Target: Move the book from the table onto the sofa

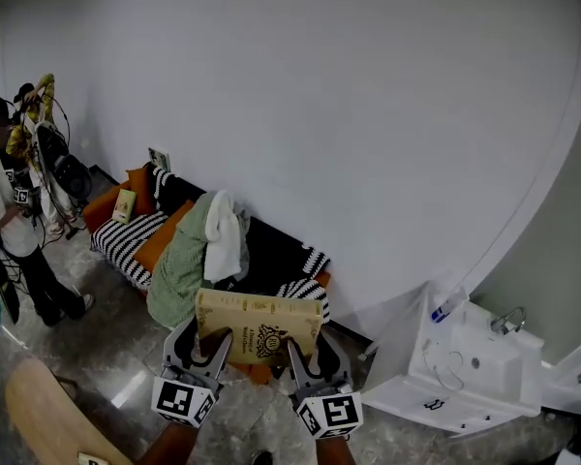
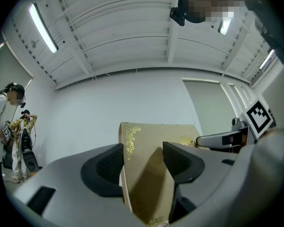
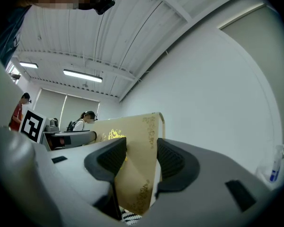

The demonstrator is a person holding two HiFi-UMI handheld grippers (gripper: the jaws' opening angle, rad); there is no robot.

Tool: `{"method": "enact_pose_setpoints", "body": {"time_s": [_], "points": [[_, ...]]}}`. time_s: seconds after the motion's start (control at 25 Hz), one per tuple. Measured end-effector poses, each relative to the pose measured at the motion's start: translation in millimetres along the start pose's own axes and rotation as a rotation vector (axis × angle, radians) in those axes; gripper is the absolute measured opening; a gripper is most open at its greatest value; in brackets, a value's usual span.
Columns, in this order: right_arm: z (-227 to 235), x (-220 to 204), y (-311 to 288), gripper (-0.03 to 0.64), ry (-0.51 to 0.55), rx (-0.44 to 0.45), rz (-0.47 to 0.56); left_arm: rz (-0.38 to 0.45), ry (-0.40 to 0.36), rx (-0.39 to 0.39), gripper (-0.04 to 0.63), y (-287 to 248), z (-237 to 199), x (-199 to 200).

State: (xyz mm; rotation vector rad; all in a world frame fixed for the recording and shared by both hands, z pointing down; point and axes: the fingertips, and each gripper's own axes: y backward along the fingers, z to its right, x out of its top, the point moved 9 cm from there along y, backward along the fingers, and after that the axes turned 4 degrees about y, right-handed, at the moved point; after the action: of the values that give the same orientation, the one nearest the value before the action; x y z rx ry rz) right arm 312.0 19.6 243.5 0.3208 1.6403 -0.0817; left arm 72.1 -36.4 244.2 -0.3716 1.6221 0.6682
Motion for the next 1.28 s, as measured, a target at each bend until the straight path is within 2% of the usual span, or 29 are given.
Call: {"method": "enact_pose_setpoints", "body": {"time_s": [0.24,0.52,0.84,1.28], "points": [[43,-8,-19,0.215,-0.02,0.021,0.011,-0.003,-0.023,0.023,0.244,-40,15,-6],[63,-23,-47,0.215,-0.037,0.021,-0.002,-0.024,-0.022,0.032,0.244,-72,5,-20],[84,-41,-97,0.215,-0.023,-0.02,-0.036,-0.034,0.017,-0.017,0.244,-128,-30,-44],[95,-67,-195,0.215,-0.013,-0.081,-0.048,-0.04,0.039,-0.075,0.244,-209,-108,-73]]}}
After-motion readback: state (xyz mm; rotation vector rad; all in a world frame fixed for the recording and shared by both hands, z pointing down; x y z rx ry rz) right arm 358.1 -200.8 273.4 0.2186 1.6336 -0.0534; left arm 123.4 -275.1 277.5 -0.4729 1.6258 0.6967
